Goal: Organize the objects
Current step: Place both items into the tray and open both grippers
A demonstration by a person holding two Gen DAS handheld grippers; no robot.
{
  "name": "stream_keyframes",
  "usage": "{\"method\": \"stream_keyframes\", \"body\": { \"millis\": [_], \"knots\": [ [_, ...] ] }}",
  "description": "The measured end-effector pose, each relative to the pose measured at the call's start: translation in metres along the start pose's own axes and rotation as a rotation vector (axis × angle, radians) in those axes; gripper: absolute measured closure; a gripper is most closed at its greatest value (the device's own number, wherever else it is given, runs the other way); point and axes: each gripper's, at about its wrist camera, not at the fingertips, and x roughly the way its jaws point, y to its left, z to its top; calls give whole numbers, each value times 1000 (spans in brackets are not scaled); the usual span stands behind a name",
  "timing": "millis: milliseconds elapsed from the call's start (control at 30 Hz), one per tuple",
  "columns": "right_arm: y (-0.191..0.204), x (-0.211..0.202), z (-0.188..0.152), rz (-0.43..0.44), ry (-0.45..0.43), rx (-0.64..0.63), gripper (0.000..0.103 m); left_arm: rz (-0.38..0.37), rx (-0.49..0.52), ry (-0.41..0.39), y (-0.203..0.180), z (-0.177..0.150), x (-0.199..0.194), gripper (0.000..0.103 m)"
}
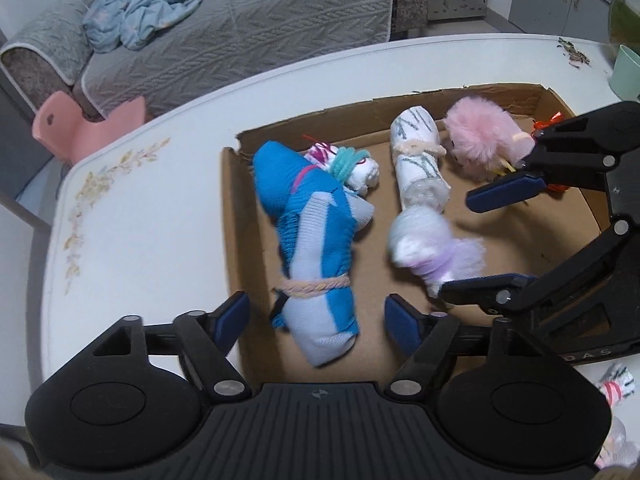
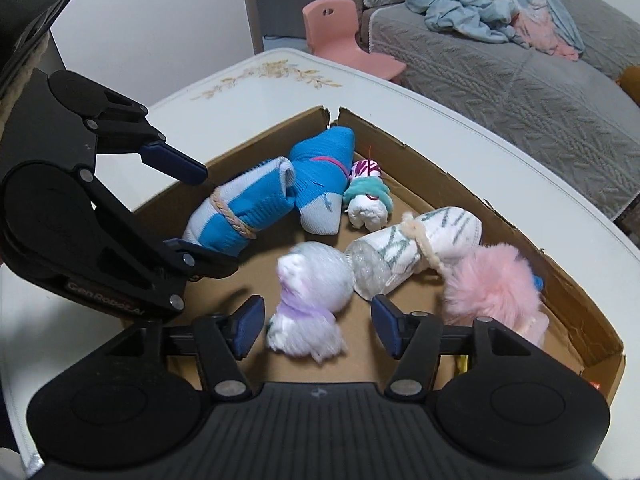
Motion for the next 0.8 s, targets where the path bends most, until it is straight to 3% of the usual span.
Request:
{"method": "stream_keyframes", "body": {
  "millis": [100, 200, 367, 433, 667, 800],
  "knots": [
    [9, 0, -2, 2, 20, -15, 46, -13, 7, -12, 10, -3, -18, 7],
    [23, 14, -2, 14, 56, -44, 50, 8, -3, -13, 18, -11, -39, 6],
    [46, 29, 19, 70, 38, -53, 52, 18, -62, -13, 30, -29, -67, 3],
    [50, 26, 24, 53, 33, -59, 51, 19, -79, -10, 32, -39, -71, 2],
    [43, -36, 1, -34, 25, -57, 50, -37, -94, 90, 3, -88, -70, 1],
    [43, -89, -42, -104, 30, -21, 46, -87, -58, 137, -39, -126, -75, 1]
  ]
}}
